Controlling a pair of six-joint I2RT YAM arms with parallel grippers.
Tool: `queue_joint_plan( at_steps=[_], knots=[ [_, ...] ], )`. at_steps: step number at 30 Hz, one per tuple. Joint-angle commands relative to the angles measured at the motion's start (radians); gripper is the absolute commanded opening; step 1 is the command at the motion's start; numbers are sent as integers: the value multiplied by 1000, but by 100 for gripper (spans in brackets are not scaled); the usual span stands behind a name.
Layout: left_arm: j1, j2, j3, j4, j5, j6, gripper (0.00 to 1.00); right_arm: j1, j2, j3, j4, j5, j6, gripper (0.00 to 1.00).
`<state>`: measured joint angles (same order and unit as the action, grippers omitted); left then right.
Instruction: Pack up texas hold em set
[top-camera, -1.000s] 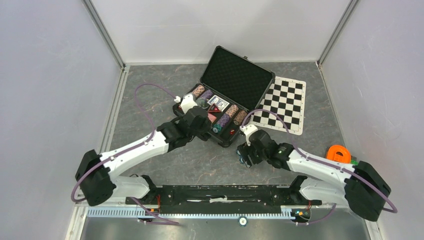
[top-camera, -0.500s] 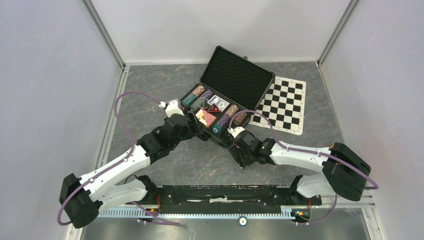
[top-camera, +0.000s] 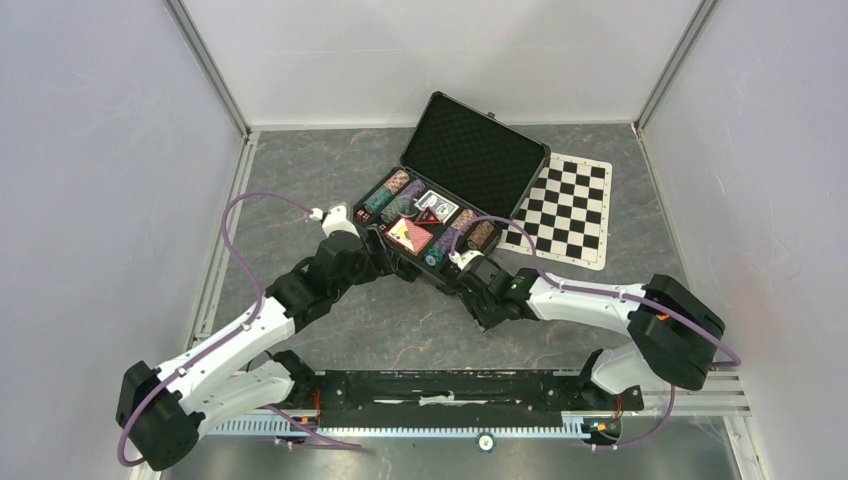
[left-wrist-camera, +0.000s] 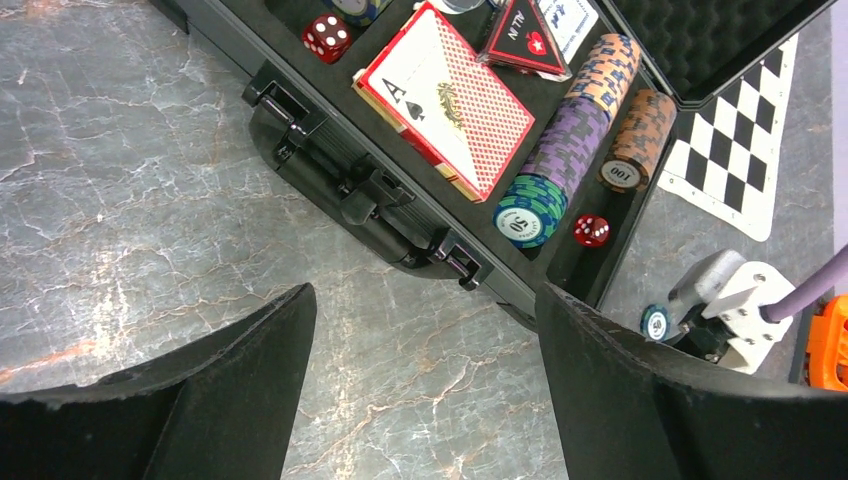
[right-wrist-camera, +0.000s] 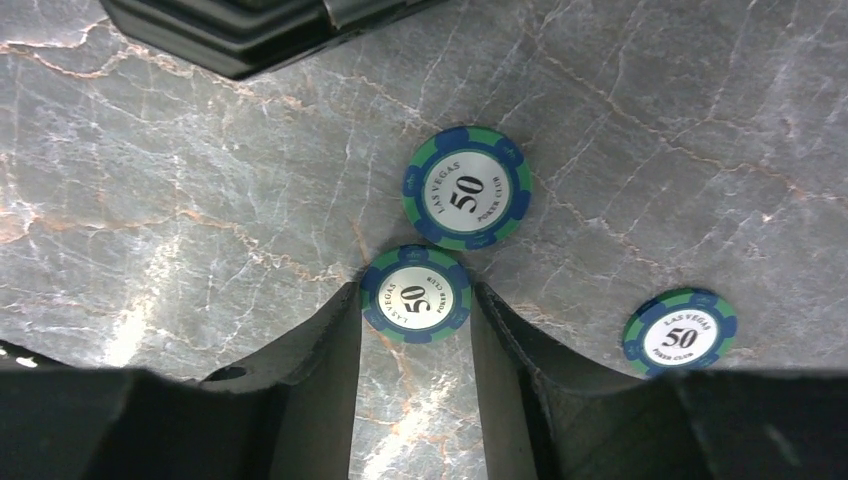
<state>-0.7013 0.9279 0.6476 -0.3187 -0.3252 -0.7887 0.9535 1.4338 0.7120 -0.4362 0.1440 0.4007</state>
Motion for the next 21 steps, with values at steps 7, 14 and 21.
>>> queue_joint_plan(
  at_steps=[7, 14, 21],
  knots=[
    [17, 2, 19, 59, 101, 64, 88, 2, -50, 104, -115, 25, -3, 43],
    [17, 51, 28, 135, 241, 37, 88, 2, -122, 139, -124, 71, -40, 42],
    [45, 276, 110, 261, 546, -37, 87, -3, -128, 230, -122, 98, -100, 43]
  ],
)
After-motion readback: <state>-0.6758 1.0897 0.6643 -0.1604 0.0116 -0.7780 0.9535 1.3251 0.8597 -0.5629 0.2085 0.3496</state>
